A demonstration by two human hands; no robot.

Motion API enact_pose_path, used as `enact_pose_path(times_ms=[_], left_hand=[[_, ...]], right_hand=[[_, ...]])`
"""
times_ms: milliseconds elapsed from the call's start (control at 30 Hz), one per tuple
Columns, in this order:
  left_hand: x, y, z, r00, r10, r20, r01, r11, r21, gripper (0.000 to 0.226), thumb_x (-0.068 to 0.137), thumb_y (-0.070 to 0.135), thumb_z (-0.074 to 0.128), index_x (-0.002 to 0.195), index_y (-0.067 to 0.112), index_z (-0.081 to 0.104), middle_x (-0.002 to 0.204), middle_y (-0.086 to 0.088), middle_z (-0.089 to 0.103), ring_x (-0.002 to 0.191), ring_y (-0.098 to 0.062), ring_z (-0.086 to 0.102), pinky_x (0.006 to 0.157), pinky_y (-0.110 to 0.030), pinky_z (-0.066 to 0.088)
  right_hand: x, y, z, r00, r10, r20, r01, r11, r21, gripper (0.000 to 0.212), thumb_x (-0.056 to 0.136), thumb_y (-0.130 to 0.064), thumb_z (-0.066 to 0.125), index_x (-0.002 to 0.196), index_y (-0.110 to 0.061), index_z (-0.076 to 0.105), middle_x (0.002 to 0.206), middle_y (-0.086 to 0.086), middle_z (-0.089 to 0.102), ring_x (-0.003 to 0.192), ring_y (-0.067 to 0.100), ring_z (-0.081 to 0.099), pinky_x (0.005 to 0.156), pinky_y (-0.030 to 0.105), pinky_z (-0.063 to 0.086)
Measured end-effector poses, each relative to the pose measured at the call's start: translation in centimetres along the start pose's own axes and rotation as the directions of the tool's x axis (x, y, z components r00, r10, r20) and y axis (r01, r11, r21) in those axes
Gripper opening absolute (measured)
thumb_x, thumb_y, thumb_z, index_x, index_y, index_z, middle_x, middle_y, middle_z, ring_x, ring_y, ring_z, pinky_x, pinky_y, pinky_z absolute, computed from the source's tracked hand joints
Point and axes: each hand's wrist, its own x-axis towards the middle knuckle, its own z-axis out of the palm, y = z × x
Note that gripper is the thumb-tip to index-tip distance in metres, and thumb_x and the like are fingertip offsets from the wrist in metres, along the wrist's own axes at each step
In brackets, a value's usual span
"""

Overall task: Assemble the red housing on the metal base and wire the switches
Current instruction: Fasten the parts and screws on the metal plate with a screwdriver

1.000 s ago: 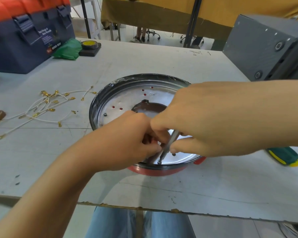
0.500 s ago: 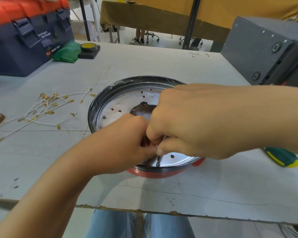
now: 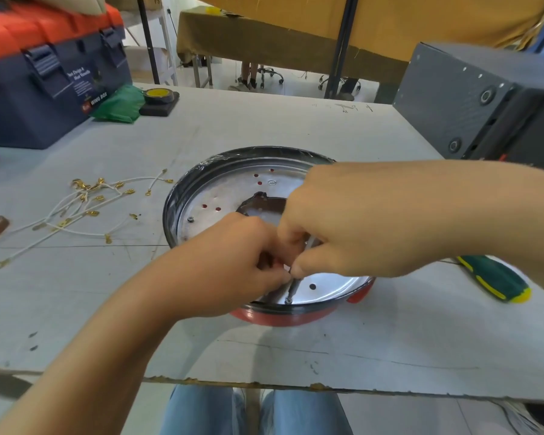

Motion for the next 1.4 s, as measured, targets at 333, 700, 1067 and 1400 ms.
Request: enact_pose_path(times_ms=[333,700,1067,1400], left_hand=[[0.0,-0.7,0.5,0.983,-0.038,-0.177,0.033,0.999,-0.029,0.014,0.087,0.022,0.058,0.086,0.029,0.071,0.064,0.01,0.064,0.063,-0.003,0.059,0.058,-0.019,0.046],[-3.0,-2.6,-2.3,0.841,0.015,-0.54,-0.095,0.988,-0.12,0.017,0.087,0.02,0.065,0.098,0.032,0.069,0.091,0.018,0.067,0.087,0.001,0.062,0.076,-0.006,0.044],[-6.5,-11.6,-3.0,0.697,-0.389,-0.602,0.417,0.903,-0.102,0.017,0.084,0.016,0.065,0.091,0.032,0.066,0.096,0.013,0.063,0.086,0.001,0.056,0.072,-0.018,0.036],[-4.5,-12.2,-1.9,0.827,-0.317,-0.465,0.405,0.909,0.1,0.02,0.086,0.022,0.061,0.105,0.024,0.069,0.102,0.004,0.059,0.096,-0.012,0.054,0.079,-0.021,0.035]], right_hand=[[-4.9,1.8,-0.2,0.959,0.232,-0.162,-0.092,0.796,0.598,0.023,0.085,-0.048,0.041,0.08,-0.031,0.056,0.059,-0.006,0.069,0.043,0.004,0.051,0.051,0.018,0.048],[-1.7,2.0,4.1,0.881,0.357,-0.309,0.041,0.594,0.803,0.009,0.09,-0.011,0.059,0.085,-0.018,0.057,0.075,-0.011,0.07,0.065,-0.001,0.058,0.058,0.009,0.041],[2.0,0.6,4.3,0.951,0.308,-0.033,-0.251,0.826,0.504,0.042,0.082,-0.042,0.066,0.046,-0.025,0.054,0.042,-0.007,0.038,0.045,0.008,0.033,0.047,0.022,0.025],[0.1,1.6,4.3,0.898,0.433,0.074,-0.382,0.685,0.62,0.034,0.078,-0.038,0.072,0.048,-0.023,0.064,0.059,-0.001,0.054,0.059,0.012,0.044,0.063,0.029,0.032]])
